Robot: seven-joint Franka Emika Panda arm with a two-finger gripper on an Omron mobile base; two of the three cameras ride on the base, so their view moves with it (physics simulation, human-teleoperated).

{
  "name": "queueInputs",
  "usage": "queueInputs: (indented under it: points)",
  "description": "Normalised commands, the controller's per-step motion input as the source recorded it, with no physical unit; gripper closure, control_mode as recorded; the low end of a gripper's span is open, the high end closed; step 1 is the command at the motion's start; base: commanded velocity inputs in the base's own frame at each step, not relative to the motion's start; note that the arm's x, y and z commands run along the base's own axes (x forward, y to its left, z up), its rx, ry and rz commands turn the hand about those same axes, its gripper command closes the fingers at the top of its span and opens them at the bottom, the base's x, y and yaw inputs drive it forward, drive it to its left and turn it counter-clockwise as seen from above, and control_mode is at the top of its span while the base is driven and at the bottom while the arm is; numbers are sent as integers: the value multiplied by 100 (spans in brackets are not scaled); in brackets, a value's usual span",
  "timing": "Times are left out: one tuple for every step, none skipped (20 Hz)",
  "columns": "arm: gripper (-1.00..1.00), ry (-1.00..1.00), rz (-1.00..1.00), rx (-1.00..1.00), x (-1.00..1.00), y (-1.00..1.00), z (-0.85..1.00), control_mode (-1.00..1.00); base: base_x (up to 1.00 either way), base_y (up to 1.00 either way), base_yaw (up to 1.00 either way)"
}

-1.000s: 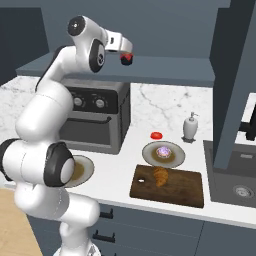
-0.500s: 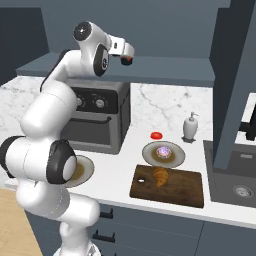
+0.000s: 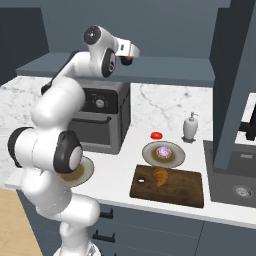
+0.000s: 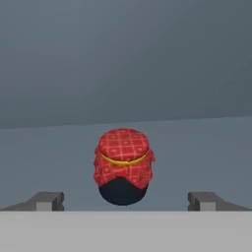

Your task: From the different types of pastries on the counter, select a croissant and place it on the cutting board. Then retrieve a jar of jam from the cabinet and place it alongside the croissant on the cutting board.

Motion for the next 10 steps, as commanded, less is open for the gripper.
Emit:
queueInputs:
  points:
    - [-100,1,4,1,91,-24,-4,-100,0,0,0]
    - [-100,7,1,2,100,-19,-3,-100,0,0,0]
    - [-100,9,0,2,79,-7,0,-100,0,0,0]
    - [-100,4,0,0,0,0,0,-100,0,0,0]
    - [-100,0,0,0,0,0,0,-100,0,0,0]
    - [-100,0,0,0,0,0,0,-100,0,0,0]
    - [-100,0,0,0,0,0,0,-100,0,0,0]
    - [-100,0,0,0,0,0,0,-100,0,0,0]
    - [-100,1,0,0,4,0,0,-100,0,0,0]
    - [-100,0,0,0,8,0,0,-100,0,0,0]
